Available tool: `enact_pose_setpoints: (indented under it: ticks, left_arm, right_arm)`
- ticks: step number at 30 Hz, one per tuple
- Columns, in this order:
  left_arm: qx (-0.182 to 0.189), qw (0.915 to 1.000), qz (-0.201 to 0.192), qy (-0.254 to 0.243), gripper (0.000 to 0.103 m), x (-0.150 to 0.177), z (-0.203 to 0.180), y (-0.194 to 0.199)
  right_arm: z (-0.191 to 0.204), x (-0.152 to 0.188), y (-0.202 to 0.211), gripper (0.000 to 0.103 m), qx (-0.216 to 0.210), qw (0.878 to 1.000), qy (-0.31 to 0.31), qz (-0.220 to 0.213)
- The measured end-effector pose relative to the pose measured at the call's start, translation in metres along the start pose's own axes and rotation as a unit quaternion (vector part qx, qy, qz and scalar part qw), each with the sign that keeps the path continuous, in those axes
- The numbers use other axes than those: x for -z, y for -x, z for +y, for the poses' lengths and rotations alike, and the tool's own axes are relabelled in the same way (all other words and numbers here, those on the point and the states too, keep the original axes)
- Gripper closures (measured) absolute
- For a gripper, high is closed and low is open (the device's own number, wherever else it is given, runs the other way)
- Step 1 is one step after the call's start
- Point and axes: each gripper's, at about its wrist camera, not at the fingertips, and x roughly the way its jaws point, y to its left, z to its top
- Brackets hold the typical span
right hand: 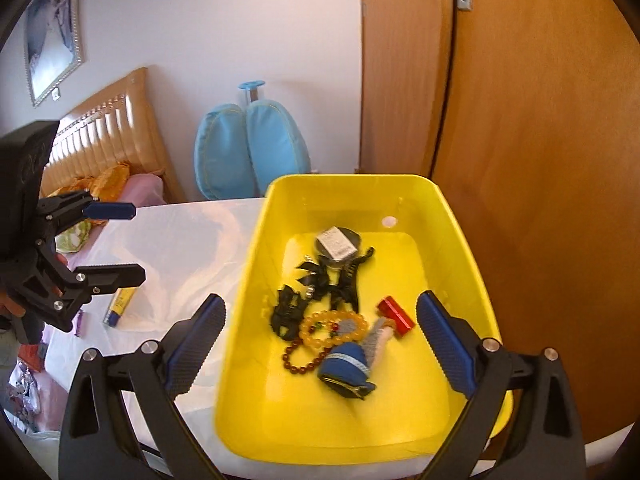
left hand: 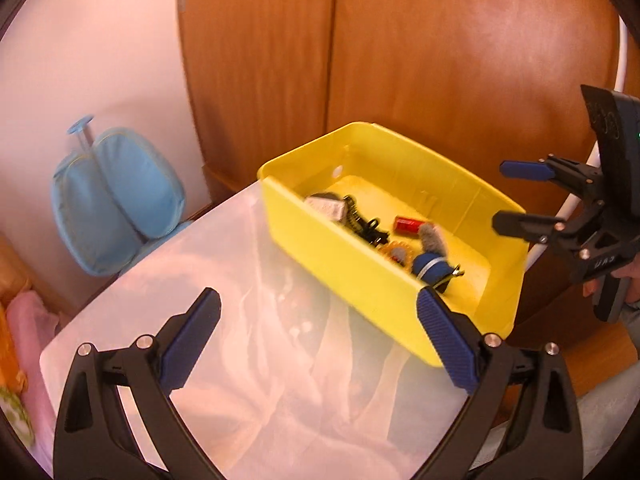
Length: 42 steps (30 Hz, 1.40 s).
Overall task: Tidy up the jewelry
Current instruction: 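Move the right gripper back over the table, then grasp the purple stick with the left gripper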
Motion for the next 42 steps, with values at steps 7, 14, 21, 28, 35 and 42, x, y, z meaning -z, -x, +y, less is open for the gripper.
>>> enact_pose_setpoints:
  ticks: [7, 14, 21, 28, 35, 42]
  left_arm:
    - [-0.093, 0.9873, 0.048, 0.119, 0.007, 0.103, 0.067, 0.05]
    - [-0.115, 0.9751, 0.08, 0.172, 0.007, 0.179, 0.125, 0.065]
    - [-0.085, 0.9746, 0.108, 0.177, 0.007, 0.234, 0.177, 0.057]
    - [-0.042, 0.978, 0.132, 0.156, 0.007, 0.268, 0.19, 0.038]
    - [-0.06, 0.9814, 0.116, 0.141, 0.025, 0.271, 0.188, 0.033]
    - [-0.082, 0.9825, 0.112, 0.124, 0.037, 0.274, 0.186, 0.034]
  right_arm:
    - [0.083, 0.009, -0.022, 0.006, -0.105, 0.993, 0.053, 0.015]
    - [0.17, 0.037, -0.061, 0.006, -0.128, 0.982, 0.117, 0.072]
    - [0.258, 0.052, -0.111, 0.006, -0.133, 0.975, 0.13, 0.124]
    - [0.314, 0.069, -0.133, 0.006, -0.118, 0.967, 0.172, 0.147]
    - [0.321, 0.075, -0.13, 0.006, -0.105, 0.966, 0.182, 0.149]
    - [0.314, 0.077, -0.128, 0.006, -0.097, 0.97, 0.169, 0.146]
